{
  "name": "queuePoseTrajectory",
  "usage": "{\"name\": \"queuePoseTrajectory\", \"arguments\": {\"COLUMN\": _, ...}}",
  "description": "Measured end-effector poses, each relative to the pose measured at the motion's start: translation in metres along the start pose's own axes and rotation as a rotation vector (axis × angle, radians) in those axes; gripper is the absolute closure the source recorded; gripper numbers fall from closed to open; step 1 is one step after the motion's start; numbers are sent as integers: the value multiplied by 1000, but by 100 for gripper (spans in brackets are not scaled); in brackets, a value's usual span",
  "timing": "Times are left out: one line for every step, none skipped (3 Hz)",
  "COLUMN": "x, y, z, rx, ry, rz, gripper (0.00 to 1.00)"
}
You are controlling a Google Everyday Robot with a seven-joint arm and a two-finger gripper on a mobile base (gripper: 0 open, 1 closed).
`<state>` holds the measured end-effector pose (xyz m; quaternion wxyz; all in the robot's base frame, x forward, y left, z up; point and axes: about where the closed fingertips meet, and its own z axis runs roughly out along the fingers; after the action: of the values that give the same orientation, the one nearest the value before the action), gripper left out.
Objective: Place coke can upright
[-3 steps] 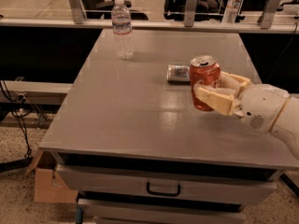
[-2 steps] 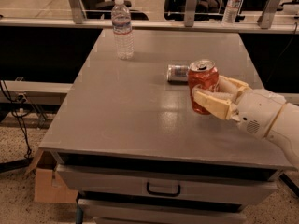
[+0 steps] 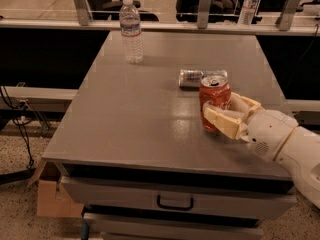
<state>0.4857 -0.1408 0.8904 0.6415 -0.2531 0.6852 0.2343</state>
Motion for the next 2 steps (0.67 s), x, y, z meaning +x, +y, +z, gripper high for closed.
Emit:
{"name": "queuePoseTrajectory", "arguments": {"x": 8, "y": 2, "z": -2, "rx": 21, "ry": -21, "rz": 17, "gripper": 77}}
{"name": "queuePoseTrajectory", "arguments": {"x": 15, "y": 6, "z": -3, "rx": 29, "ry": -32, "rz": 28, "gripper": 54}}
